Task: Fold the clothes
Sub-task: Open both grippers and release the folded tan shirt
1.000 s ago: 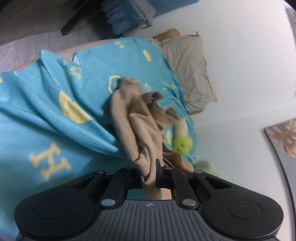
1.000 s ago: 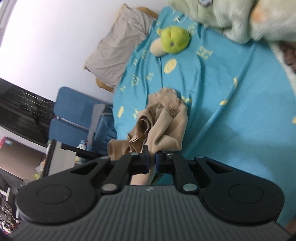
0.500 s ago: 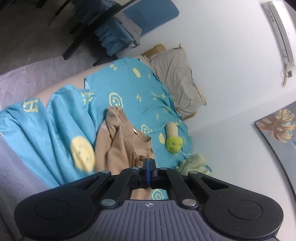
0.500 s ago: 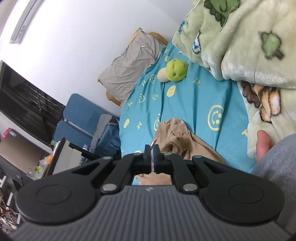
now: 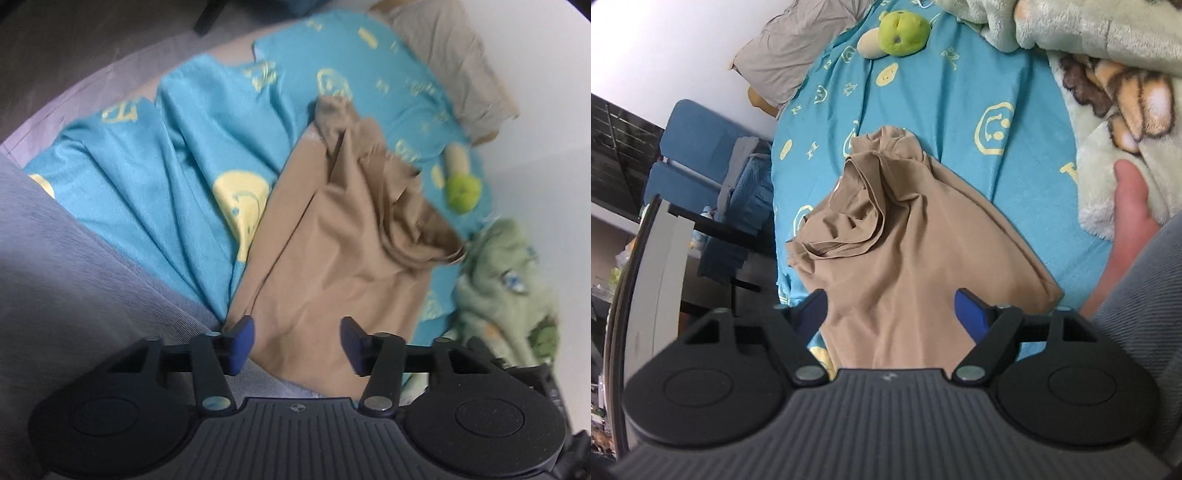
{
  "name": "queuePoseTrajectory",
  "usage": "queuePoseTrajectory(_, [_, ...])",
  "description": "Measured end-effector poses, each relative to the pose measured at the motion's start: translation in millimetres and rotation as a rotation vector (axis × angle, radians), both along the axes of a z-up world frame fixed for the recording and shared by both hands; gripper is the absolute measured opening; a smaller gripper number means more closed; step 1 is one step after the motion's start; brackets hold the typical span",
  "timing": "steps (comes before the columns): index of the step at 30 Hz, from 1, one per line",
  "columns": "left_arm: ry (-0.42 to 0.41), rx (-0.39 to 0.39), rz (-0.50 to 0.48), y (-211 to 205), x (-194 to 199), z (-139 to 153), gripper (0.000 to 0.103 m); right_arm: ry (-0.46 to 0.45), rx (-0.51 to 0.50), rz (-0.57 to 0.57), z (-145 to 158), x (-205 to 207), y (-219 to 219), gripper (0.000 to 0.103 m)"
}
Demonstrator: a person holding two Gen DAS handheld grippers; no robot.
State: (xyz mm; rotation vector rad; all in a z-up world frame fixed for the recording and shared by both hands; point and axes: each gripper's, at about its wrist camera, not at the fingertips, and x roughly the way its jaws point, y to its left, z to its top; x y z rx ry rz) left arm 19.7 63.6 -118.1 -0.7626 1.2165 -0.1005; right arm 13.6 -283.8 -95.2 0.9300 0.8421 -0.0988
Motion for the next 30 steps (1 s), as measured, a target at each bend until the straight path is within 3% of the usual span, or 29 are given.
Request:
queuePoseTrajectory(4, [0.081,0.030,-0.030,-9,16,-7,0.068,0.023,0.024,-0.024,-4,1,-3,0.077])
queuePoseTrajectory(9, [0.171,0.067,-0.071,-19,36,-16,0.069,0.046,0.051,-0.026,-17,12,-12,0.078])
queuePoseTrajectory(14, [0.019,0.140,-0.119,-19,88,-14,0.076,-0.015,-0.015,0.080,-10,50,-30,0.080])
queuePoseTrajectory(18, [-0.113,0.204,-0.155,-19,135,-12,0.081,-0.041,-0.094,0.176,-1,107,-40,0.080])
queuePoseTrajectory(22, [-0.239,0.261,-0.190,-19,181,-12,0.082,-0.049,-0.187,0.319,-13,176,-38,0.078])
queuePoseTrajectory(25, [-0.285,0.252,-0.206,-24,218,-28,0.082,-0.058,-0.257,0.424,-23,226,-37,0.078])
queuePoseTrajectory(28, [-0.330,0.243,-0.223,-29,256,-43,0.082,-0.063,-0.305,0.424,-48,258,-42,0.078])
queuePoseTrajectory(30, [-0.361,0.238,-0.235,-33,280,-53,0.081,-0.034,-0.277,0.424,-70,276,-46,0.079])
